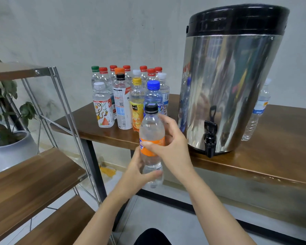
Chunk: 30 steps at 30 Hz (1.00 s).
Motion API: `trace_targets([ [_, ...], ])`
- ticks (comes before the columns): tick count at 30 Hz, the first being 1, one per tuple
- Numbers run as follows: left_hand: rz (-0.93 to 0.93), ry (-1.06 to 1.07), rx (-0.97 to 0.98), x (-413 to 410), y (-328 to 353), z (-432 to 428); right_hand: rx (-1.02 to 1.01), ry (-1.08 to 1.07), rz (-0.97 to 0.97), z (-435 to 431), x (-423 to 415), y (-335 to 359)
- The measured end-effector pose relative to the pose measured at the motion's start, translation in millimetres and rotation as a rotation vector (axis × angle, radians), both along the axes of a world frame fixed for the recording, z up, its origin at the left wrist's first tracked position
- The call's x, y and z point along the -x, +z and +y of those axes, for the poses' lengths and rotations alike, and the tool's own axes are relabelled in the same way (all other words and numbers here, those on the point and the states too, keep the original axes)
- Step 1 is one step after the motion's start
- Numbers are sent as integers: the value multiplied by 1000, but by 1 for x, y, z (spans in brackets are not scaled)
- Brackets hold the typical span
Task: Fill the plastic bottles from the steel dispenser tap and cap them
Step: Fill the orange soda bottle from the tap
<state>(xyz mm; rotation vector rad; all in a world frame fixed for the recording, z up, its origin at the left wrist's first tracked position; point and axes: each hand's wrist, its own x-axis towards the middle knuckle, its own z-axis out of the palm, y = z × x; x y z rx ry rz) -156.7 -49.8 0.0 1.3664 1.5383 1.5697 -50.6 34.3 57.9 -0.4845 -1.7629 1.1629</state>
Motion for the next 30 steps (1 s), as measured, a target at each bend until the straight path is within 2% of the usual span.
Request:
trace_targets([
  [4,-11,241,-243,20,15,11,-60,100,-11,2,24,25],
  [7,-2,367,-313,45,34,21,-158,10,25,13,37,27],
  [13,-34,648,-236,105,41,62,-250,-172,-56,41,56,-12],
  [16,-32,686,-210,122,37,80,-249,-287,-112,58,69,-25],
  [20,19,758,-165,136,28,95,-134,-320,-168,77,87,-33],
  [23,174,928,-107,149,16,95,-21,-368,-171,88,96,-38],
  [25,126,902,-49,161,14,91,55,-386,-187,95,102,-43],
  [27,46,783,20,171,16,92,89,-403,-212,101,108,-50],
  [30,98,709,83,180,11,99,93,-418,-208,106,118,-59],
])
